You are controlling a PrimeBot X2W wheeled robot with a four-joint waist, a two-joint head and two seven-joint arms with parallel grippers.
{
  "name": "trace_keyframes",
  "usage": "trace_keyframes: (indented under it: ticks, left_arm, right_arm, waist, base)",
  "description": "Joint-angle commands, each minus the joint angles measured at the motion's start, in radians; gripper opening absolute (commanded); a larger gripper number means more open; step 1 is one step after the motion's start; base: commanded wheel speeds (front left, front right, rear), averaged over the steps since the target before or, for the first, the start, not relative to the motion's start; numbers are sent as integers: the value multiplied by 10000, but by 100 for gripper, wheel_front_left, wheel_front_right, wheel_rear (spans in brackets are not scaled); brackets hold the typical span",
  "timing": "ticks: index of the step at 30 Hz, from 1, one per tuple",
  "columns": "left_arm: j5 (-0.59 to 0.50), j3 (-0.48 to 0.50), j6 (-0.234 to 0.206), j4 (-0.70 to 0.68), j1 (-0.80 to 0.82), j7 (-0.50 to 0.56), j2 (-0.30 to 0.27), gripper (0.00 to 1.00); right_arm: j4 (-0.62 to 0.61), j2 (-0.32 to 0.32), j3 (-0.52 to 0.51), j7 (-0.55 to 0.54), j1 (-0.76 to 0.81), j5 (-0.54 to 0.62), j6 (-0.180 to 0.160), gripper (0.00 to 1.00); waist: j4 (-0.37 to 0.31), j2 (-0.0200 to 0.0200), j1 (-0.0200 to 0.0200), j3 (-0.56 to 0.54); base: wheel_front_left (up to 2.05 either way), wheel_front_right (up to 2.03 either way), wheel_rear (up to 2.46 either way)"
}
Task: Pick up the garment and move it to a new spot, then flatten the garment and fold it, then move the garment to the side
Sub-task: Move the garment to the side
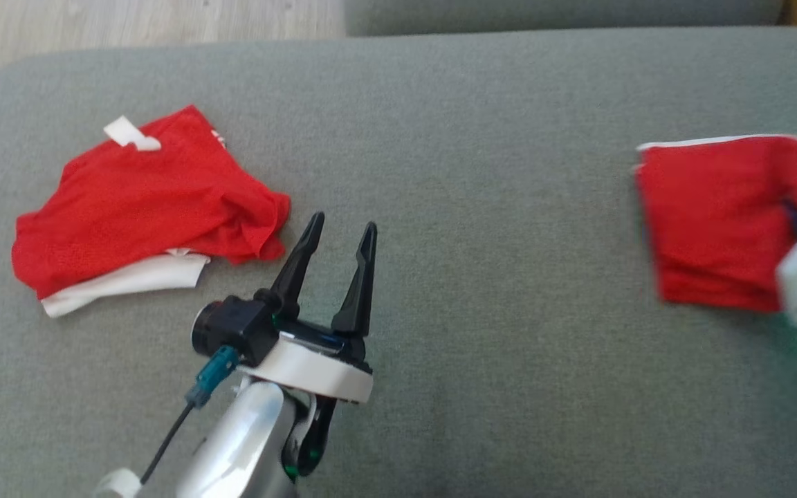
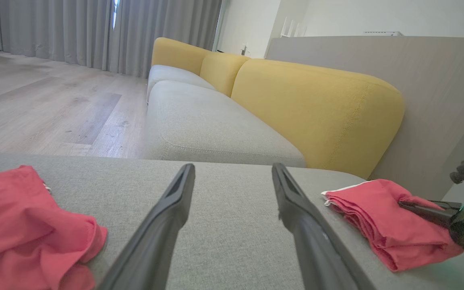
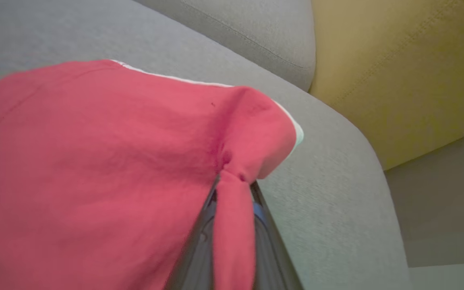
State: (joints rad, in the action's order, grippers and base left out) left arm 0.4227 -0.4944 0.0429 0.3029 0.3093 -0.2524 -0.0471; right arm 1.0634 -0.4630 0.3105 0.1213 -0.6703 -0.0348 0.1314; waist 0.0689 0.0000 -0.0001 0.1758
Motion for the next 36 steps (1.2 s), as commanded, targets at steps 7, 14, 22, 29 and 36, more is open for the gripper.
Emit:
trace_keyframes:
  ticks: [7,14,22,29,36]
  left_arm:
    - [-19,292,26,-366,788,-93,-32,100]
    - [-74,398,72,-407,969,-93,-32,100]
    - [-122,464,76,-404,1026,-93,-32,100]
    - [-158,660,108,-228,945,-93,-32,100]
    - [-223,1097,115,-198,556,-93,-32,100]
  right_arm:
    - [-514,-2500,1031,-449,-337,-1318,-7,0]
    - [-306,-3379,1003,-700,-472,-1873,-7,0]
    - [19,-3404,571,-578,-738,-1915,-7,51]
    - [178,-3013,120,-241,-1028,-1526,-7,100]
    - [-260,-1916,-369,452,-1061,-1320,-7,100]
  waist:
    - [406,0,1,821]
    - [522,0,1,1120]
    - [498,0,1,1204]
    - [367,0,1,803]
    - [134,0,1,-200]
  base:
    - [0,0,0]
    - [0,0,0]
    - [0,0,0]
    - [0,0,0]
    - [0,0,0]
